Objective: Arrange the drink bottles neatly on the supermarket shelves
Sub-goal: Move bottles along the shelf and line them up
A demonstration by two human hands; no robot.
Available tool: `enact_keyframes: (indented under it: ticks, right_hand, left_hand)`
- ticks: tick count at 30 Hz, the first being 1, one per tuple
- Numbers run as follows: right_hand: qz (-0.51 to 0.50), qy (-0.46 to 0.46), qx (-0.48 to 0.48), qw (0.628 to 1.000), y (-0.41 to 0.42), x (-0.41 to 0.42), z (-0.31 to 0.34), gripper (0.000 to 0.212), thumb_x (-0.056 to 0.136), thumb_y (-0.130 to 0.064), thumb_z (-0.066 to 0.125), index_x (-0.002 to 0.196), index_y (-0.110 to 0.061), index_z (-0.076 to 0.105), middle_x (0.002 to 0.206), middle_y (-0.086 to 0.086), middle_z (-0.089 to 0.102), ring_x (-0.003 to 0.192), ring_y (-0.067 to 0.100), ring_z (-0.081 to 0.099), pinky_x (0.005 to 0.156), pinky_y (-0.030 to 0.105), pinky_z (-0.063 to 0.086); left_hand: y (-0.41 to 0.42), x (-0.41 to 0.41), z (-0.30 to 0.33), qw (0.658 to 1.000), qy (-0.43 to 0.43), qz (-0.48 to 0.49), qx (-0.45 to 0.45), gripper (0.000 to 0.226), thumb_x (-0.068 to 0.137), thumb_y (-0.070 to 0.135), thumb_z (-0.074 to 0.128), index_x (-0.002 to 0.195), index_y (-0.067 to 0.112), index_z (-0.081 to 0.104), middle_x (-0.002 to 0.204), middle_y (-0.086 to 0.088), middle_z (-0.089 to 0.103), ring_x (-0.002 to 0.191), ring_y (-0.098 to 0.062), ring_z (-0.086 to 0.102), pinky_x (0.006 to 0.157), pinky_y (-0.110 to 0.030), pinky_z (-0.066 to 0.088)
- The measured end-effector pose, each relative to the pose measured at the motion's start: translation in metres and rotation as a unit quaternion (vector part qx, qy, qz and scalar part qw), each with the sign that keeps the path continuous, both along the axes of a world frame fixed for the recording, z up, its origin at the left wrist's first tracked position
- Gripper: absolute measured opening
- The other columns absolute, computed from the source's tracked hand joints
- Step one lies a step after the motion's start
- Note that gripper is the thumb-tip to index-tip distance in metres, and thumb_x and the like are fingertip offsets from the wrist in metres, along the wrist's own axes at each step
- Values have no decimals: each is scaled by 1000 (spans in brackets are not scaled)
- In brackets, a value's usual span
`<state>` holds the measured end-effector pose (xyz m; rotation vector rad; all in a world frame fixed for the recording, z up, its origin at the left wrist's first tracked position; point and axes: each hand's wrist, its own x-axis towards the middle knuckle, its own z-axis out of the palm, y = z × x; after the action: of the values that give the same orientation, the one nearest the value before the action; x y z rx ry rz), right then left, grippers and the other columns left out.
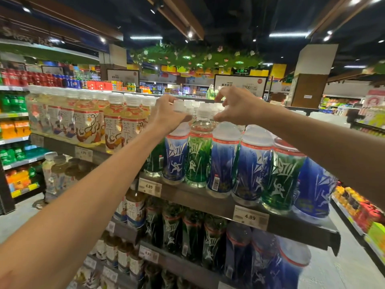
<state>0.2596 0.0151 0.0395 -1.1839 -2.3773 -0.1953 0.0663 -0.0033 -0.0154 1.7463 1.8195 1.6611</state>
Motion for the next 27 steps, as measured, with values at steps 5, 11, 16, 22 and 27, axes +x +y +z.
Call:
enact_keyframes:
  ticks: [5,11,16,22,27]
  right_hand:
    - [-25,-8,5,1000,1,3,-4,40,89,-20,70,124,-3,61,127,18,62,112,32,60,87,35,49]
    - [-21,-23,-5,1000,-10,1,1,39,89,-17,70,124,-4,61,128,14,61,104,25,59,69,22,42]
    - [82,47,28,995,-31,6,19,38,86,-9,72,122,-3,65,121,13,67,109,23,64,93,28,54]
    - [228,177,-173,942,-58,-4,19,63,78,-4,82,131,6,50,111,16,67,103,28,69,78,30,62]
    - [244,257,-183,917,-73,8,23,87,75,-19,87,144,-9,36,125,11,65,99,25,74,76,43,64]
  left_hand:
    - [-7,-1,-10,998,-60,-28,-20,80,62,29,89,130,13,48,112,-5,62,106,-26,60,97,-41,50]
    - [-17,4,-19,996,-52,-64,-15,69,73,39,80,131,13,54,124,-12,64,113,-28,60,99,-45,48]
    - [-33,9,-19,995,61,11,75,43,75,49,73,102,17,64,96,-5,71,88,-26,67,77,-42,56]
    - [-65,33,36,972,100,47,207,60,74,72,61,93,15,65,88,-2,68,76,-21,66,60,-32,49]
    - [-84,58,67,969,25,-33,242,58,74,61,67,109,15,71,105,-2,74,91,-15,71,76,-34,59]
